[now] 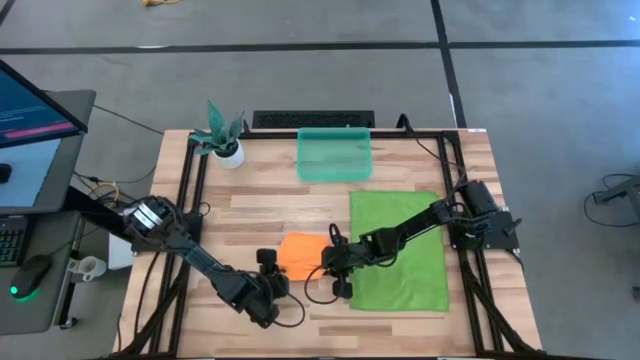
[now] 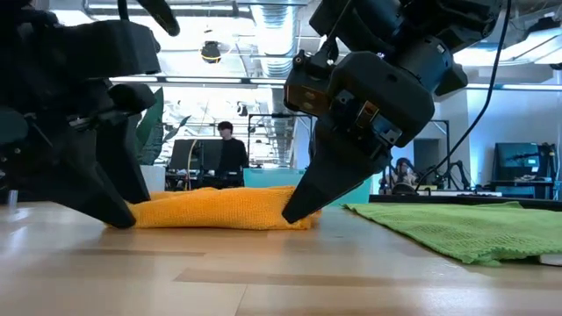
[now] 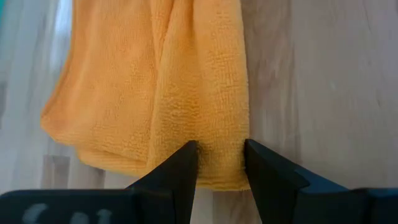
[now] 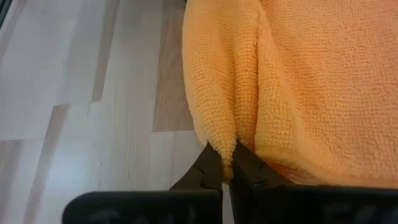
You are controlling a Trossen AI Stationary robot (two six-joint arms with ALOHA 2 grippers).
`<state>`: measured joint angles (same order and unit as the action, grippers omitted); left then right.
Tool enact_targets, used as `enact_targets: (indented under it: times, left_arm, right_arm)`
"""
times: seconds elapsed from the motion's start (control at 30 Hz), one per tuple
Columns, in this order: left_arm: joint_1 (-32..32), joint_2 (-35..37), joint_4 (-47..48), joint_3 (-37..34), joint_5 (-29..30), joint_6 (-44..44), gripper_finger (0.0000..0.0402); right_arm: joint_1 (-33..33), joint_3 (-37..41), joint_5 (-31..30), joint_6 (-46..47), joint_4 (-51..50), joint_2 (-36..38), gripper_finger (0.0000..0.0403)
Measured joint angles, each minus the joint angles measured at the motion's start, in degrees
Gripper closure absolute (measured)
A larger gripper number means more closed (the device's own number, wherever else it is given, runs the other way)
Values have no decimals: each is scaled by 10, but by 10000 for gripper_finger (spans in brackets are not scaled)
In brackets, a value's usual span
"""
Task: Roll microfiber towels into tight, uniform cylinder then place into a basket
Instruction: Roll the orange towel
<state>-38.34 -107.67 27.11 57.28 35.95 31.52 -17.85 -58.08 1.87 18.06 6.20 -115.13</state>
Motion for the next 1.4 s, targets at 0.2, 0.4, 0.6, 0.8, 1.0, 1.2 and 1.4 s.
enact_targets:
  times: [0.2, 0.4, 0.6, 0.8, 1.0, 1.2, 1.4]
  left_arm:
    - [11, 2, -31, -20, -9, 0, 274]
    - [26, 1, -31, -20, -48, 0, 325]
    - [31, 1, -28, -3, -123, 38, 388]
    - [42, 17, -50, 18, -290, 145, 397]
    - [55, 30, -103, 17, -399, 286, 398]
    - [60, 30, -146, 16, -443, 387, 397]
    - [60, 30, -176, 14, -449, 452, 396]
  right_arm:
    - [1, 0, 13, 0, 0, 0, 380]
    - [0, 0, 58, 0, 1, 0, 384]
    - [-1, -10, 147, 15, -4, 0, 383]
    - [-1, -17, 240, 65, -8, -3, 384]
    - [-4, -19, 310, 130, -5, -2, 383]
    - [-5, -19, 329, 216, -16, -2, 386]
    - [8, -19, 310, 317, -28, -4, 386]
